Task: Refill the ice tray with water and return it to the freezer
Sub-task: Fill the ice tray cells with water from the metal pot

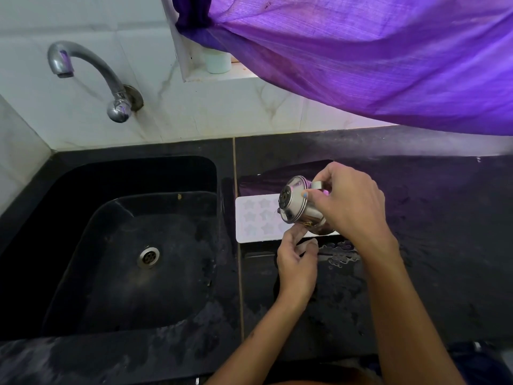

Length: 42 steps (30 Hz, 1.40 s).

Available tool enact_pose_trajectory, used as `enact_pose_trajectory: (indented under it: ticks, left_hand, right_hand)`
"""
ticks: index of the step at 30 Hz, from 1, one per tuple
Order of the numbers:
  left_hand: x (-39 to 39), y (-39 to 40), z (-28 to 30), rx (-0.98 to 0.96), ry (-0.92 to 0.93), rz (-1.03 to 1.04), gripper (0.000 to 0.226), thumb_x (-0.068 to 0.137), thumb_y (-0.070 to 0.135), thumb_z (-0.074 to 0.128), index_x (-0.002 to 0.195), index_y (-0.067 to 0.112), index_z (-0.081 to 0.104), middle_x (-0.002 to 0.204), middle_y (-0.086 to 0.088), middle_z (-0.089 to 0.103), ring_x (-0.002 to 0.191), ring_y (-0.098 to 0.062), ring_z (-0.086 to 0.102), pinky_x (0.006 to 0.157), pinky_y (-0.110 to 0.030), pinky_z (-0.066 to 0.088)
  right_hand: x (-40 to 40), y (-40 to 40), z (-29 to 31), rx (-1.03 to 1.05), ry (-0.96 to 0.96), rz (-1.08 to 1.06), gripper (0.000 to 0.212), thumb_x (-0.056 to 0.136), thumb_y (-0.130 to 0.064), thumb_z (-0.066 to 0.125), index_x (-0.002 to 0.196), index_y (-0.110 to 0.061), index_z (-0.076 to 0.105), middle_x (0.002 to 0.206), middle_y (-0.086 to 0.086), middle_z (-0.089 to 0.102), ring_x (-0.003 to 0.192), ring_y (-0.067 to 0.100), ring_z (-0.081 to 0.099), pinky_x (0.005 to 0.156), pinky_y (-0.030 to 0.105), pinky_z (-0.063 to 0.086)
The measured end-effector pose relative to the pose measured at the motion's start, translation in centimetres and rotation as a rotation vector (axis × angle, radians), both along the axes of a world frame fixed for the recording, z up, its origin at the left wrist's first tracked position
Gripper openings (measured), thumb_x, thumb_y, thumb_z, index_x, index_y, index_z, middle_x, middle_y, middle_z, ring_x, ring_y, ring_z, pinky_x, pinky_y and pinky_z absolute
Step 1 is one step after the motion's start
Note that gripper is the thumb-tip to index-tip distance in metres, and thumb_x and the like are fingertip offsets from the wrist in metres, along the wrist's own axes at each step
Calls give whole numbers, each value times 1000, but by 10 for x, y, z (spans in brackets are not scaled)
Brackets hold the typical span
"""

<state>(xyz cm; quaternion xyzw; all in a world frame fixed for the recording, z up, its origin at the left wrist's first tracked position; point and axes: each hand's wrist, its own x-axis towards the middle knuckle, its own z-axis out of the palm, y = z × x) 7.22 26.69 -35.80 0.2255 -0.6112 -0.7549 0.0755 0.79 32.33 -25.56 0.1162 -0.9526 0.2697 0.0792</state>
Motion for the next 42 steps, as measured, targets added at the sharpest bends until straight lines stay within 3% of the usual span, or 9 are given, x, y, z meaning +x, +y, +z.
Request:
enact_pose_trajectory:
  ticks: [3, 7, 11, 16, 21, 25, 35, 42]
  left_hand:
    - [0, -2, -1, -2, 14, 13, 39, 91, -2, 49, 127, 13, 52, 126, 0, 59, 100, -6, 64, 96, -31, 49]
    - [1, -7, -3, -1, 52, 14, 36, 92, 1, 51, 122, 20, 52, 115, 14, 62, 80, 10, 63, 78, -16, 52]
    - [1, -12, -5, 2, 53, 47, 38, 92, 1, 52, 126, 16, 52, 92, 25, 69, 69, 9, 59, 84, -23, 51]
    - [1, -17, -4, 16, 28, 89, 38, 91, 1, 53, 126, 15, 53, 117, 9, 62, 76, 10, 62, 82, -22, 51]
    - [1, -21, -7, 15, 16, 88, 38, 91, -1, 51, 127, 11, 53, 109, 16, 62, 78, 4, 64, 75, -17, 51]
    - [0, -23, -8, 2, 11, 71, 39, 91, 0, 51, 128, 12, 52, 112, 13, 63, 79, 5, 63, 83, -23, 51]
    - [-2, -26, -10, 10, -3, 84, 35, 91, 1, 53, 125, 10, 55, 120, 5, 64, 81, 6, 62, 83, -24, 50]
    - [-2, -26, -9, 15, 1, 94, 33, 91, 1, 53, 123, 9, 56, 113, 9, 64, 81, 7, 63, 83, -23, 51]
  right_hand:
    - [-1, 1, 0, -23, 5, -11, 17, 81, -40, 68, 81, -29, 56, 89, -7, 63, 86, 24, 58, 68, 32, 35]
    - [-3, 1, 1, -107, -24, -34, 16, 81, -39, 68, 78, -28, 56, 86, -10, 65, 85, 21, 58, 67, 31, 33]
    - [-4, -3, 1, -159, -44, -25, 15, 80, -39, 68, 79, -28, 58, 83, -12, 65, 84, 17, 58, 68, 30, 34]
    - [-2, -14, -1, -141, -45, 29, 18, 80, -40, 70, 79, -27, 58, 82, -12, 64, 83, 18, 59, 67, 30, 37]
    - [0, -24, -2, -70, -37, 68, 17, 80, -38, 70, 79, -28, 56, 83, -11, 61, 83, 20, 58, 68, 31, 36]
    - [0, -27, -1, -46, -19, 70, 18, 80, -36, 70, 77, -30, 53, 79, -11, 55, 82, 23, 57, 68, 31, 33]
    - [-1, -30, -2, -34, 1, 103, 18, 79, -38, 71, 78, -29, 55, 78, -13, 55, 82, 22, 57, 68, 31, 35]
    - [-2, -31, -5, -34, 10, 109, 18, 79, -37, 72, 77, -28, 56, 73, -14, 50, 79, 20, 55, 67, 31, 33]
